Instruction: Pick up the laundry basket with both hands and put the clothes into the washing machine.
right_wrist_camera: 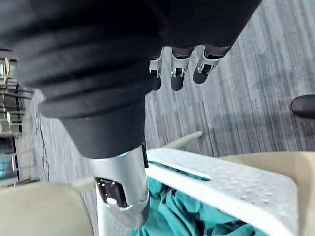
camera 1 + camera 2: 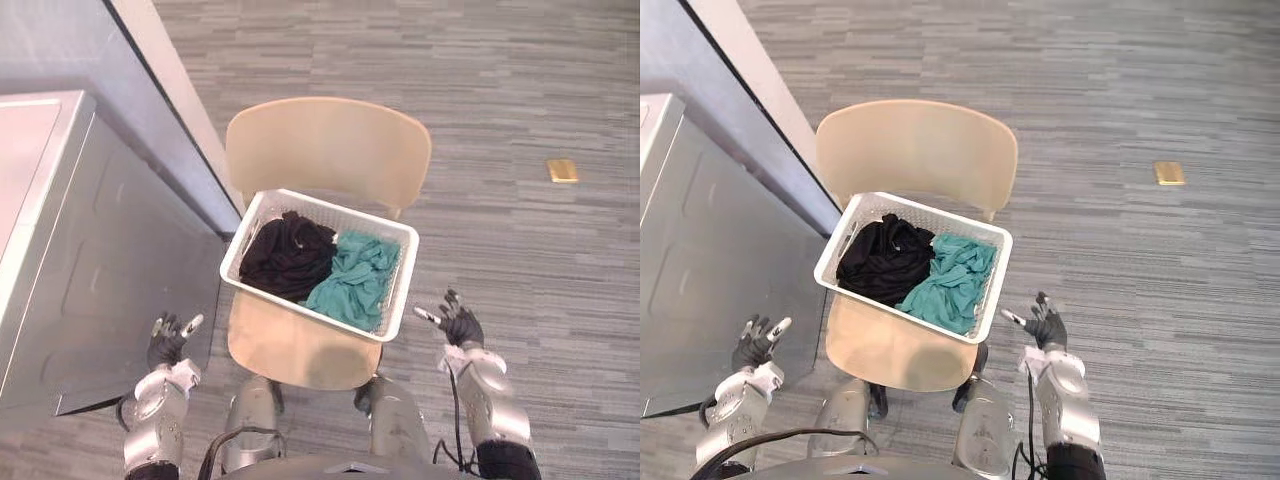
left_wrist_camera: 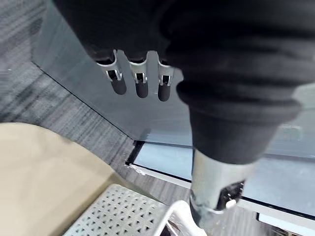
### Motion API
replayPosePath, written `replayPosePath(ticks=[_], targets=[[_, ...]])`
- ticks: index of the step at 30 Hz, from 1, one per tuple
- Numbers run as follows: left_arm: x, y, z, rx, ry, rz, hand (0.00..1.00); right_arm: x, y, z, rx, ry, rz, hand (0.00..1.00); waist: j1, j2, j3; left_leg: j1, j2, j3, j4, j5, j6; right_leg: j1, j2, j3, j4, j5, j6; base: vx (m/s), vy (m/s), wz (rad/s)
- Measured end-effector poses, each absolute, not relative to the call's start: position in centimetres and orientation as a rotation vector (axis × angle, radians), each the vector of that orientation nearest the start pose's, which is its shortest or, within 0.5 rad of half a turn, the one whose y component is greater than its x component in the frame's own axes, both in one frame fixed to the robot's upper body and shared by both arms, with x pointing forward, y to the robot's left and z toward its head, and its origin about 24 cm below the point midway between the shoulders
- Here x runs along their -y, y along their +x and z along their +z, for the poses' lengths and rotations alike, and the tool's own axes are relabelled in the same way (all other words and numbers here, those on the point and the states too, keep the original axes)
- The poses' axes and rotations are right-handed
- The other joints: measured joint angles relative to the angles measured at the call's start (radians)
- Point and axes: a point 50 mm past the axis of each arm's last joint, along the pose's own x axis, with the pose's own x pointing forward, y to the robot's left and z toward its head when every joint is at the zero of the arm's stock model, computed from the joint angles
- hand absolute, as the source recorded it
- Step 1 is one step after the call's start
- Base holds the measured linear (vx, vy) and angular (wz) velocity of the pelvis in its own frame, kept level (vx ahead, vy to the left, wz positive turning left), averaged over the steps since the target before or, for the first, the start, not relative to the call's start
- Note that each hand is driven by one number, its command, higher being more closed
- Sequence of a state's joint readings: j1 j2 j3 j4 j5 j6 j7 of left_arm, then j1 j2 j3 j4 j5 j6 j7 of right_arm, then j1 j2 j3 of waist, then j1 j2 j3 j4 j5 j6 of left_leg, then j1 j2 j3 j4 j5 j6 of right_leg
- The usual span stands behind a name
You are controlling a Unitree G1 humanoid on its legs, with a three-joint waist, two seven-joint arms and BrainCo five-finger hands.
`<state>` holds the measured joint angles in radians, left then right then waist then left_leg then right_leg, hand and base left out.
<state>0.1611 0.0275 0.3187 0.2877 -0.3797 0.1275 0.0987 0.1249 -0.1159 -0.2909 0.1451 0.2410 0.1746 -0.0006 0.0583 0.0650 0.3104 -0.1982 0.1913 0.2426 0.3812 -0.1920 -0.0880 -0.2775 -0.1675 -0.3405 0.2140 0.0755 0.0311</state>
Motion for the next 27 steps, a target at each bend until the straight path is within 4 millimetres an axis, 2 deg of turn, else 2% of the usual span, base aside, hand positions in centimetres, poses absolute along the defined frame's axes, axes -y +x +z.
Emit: replayPosePath(ticks=[2, 4, 5, 8, 10, 12, 15, 19, 20, 22, 23, 24, 25, 27], targets=[[-24.0, 16.0, -8.2, -0.595, -0.379, 0.558, 0.0, 24.9, 18.6, -3.3, -0.42, 0.179, -0.364, 0.0, -0.009, -0.003, -0.022, 0.011, 0.001, 0.009, -0.005, -0.002, -0.001, 0.004, 0.001, 0.003, 0.0, -0.009, -0.003, 0.03, -0.003, -0.06], [-23.8, 13.7, -11.0, -0.742, -0.417, 0.625, 0.0, 24.2, 16.7, -4.7, -0.482, 0.215, -0.379, 0.0, -0.013, -0.012, -0.037, 0.048, 0.008, 0.039, -0.02, -0.001, -0.002, 0.022, 0.004, 0.011, -0.003, -0.012, 0.0, 0.03, -0.007, -0.16], [-23.6, 13.0, -11.7, -0.788, -0.425, 0.639, 0.0, 24.0, 16.2, -5.1, -0.498, 0.232, -0.38, 0.0, -0.015, -0.012, -0.038, 0.062, 0.014, 0.052, -0.022, -0.002, -0.002, 0.034, 0.006, 0.011, -0.007, -0.012, 0.0, -0.01, -0.019, -0.18], [-21.9, 7.7, -15.4, -1.057, -0.478, 0.732, 0.0, 22.0, 13.5, -8.9, -0.683, 0.3, -0.367, 0.0, -0.021, -0.045, -0.078, 0.134, 0.027, 0.121, -0.075, 0.007, -0.012, 0.078, 0.019, 0.023, -0.044, -0.01, -0.002, -0.02, -0.038, -0.23], [-21.1, 5.6, -16.4, -1.161, -0.497, 0.76, 0.0, 21.1, 11.8, -11.0, -0.795, 0.333, -0.378, 0.0, -0.023, -0.055, -0.103, 0.16, 0.03, 0.131, -0.099, 0.011, -0.022, 0.104, 0.03, 0.022, -0.074, -0.001, -0.003, -0.01, -0.047, -0.13], [-21.2, 4.2, -16.7, -1.214, -0.49, 0.787, 0.0, 20.6, 10.5, -12.3, -0.878, 0.351, -0.385, 0.0, -0.022, -0.06, -0.126, 0.183, 0.028, 0.141, -0.124, 0.017, -0.027, 0.126, 0.037, 0.024, -0.107, 0.016, -0.004, 0.02, -0.031, -0.09], [-21.0, 3.4, -16.9, -1.269, -0.444, 0.783, 0.0, 20.6, 10.0, -13.1, -0.921, 0.387, -0.4, 0.0, -0.025, -0.051, -0.138, 0.208, 0.025, 0.135, -0.14, 0.022, -0.027, 0.178, 0.049, 0.023, -0.17, 0.048, -0.002, 0.02, -0.001, 0.02], [-20.8, 3.9, -16.8, -1.264, -0.405, 0.743, 0.0, 21.1, 10.9, -14.2, -1.002, 0.314, -0.333, 0.0, -0.021, -0.037, -0.133, 0.19, 0.023, 0.067, -0.11, 0.017, -0.029, 0.23, 0.053, -0.026, -0.203, 0.057, 0.0, 0.02, 0.016, 0.46], [-20.4, 5.0, -16.8, -1.249, -0.364, 0.679, 0.0, 21.8, 11.9, -14.4, -1.039, 0.226, -0.281, 0.0, -0.015, -0.009, -0.12, 0.138, 0.034, 0.016, -0.045, 0.011, -0.027, 0.219, 0.054, -0.065, -0.157, 0.039, -0.004, -0.03, 0.022, 0.7], [-20.0, 6.0, -16.7, -1.242, -0.292, 0.598, 0.0, 22.3, 13.1, -14.2, -1.052, 0.139, -0.242, 0.0, -0.007, 0.019, -0.103, 0.101, 0.035, -0.042, -0.041, 0.036, -0.025, 0.192, 0.048, -0.085, -0.088, 0.002, -0.025, -0.04, -0.022, 0.8], [-20.4, 6.4, -16.6, -1.233, -0.274, 0.592, 0.0, 22.1, 13.2, -14.3, -1.054, 0.127, -0.232, 0.0, -0.01, 0.0, -0.108, 0.113, 0.018, -0.053, -0.061, 0.051, -0.027, 0.189, 0.031, -0.085, -0.085, -0.006, -0.03, -0.01, -0.008, 0.83], [-20.7, 6.7, -16.5, -1.221, -0.258, 0.588, 0.0, 22.2, 13.3, -14.3, -1.057, 0.121, -0.241, 0.0, -0.004, 0.004, -0.103, 0.091, 0.034, -0.034, 0.033, 0.037, -0.005, 0.181, 0.013, -0.113, -0.056, -0.009, -0.025, -0.02, 0.023, 0.53], [-20.3, 6.4, -16.6, -1.239, -0.254, 0.577, 0.0, 22.9, 13.2, -14.2, -1.057, 0.116, -0.275, 0.0, 0.005, 0.015, -0.099, 0.068, 0.085, 0.007, 0.255, -0.027, 0.007, 0.167, -0.002, -0.122, 0.008, -0.038, -0.039, -0.01, 0.049, 0.34], [-20.1, 5.3, -16.9, -1.279, -0.255, 0.58, 0.0, 24.0, 12.2, -14.4, -1.076, 0.143, -0.364, 0.0, -0.005, 0.028, -0.102, 0.119, 0.125, 0.036, 0.398, -0.052, 0.001, 0.177, -0.018, -0.129, 0.028, -0.043, -0.038, -0.04, 0.063, 0.15]])
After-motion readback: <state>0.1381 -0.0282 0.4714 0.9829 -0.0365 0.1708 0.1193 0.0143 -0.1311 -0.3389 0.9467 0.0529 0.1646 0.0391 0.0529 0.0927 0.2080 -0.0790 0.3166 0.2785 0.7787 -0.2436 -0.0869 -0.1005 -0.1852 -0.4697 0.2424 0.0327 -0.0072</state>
